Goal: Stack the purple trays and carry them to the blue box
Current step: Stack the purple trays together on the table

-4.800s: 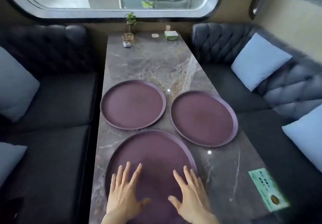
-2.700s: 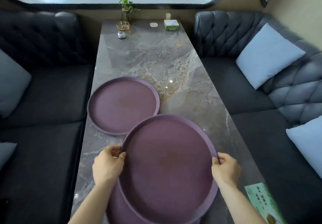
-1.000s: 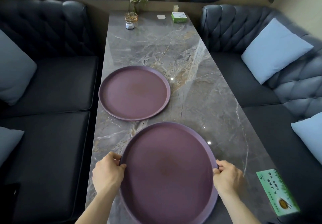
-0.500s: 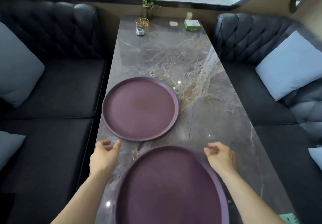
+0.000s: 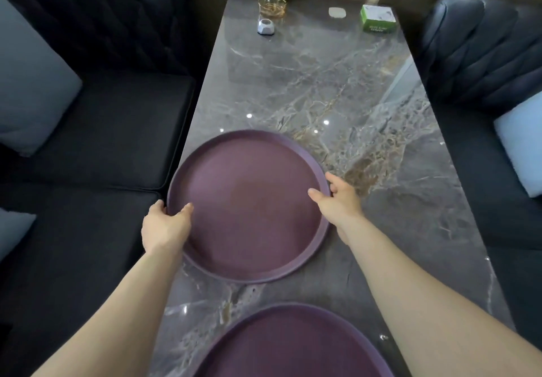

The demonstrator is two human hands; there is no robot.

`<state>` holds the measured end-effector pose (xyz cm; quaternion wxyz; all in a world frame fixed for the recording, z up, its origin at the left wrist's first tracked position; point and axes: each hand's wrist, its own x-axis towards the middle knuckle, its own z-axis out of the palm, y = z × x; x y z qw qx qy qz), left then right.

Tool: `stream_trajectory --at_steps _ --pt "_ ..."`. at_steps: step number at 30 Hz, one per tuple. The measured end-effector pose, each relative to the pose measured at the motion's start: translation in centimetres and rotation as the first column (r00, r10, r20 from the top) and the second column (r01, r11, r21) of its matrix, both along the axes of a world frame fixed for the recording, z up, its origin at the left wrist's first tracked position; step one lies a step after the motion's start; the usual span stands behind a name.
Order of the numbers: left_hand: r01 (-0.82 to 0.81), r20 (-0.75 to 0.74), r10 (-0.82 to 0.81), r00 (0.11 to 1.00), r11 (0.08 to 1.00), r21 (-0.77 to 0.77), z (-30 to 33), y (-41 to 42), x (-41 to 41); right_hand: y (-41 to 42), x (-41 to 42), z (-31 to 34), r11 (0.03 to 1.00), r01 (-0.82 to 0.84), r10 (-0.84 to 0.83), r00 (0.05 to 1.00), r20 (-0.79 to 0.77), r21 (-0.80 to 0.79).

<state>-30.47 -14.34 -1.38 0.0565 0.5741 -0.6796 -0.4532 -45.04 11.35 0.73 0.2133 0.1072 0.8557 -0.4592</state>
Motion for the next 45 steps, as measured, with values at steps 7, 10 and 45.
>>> stream_trajectory --at_steps 7,10,45 --pt "-0.201 -0.132 0.212 0.968 0.976 0.088 0.5 0.2 1.5 1.0 1.1 0.4 0.969 0.193 -0.189 0.981 0.038 -0.153" --pt "-0.205 -0.215 0.212 0.953 0.977 0.054 2.9 1.2 3.3 2.3 3.1 2.0 0.948 0.285 -0.296 0.953 -0.064 -0.143" --pt "0.447 0.204 -0.406 0.891 0.864 -0.23 3.8 12.9 25.4 18.6 35.0 -1.3 0.76 0.467 -0.4 0.884 -0.24 0.452"
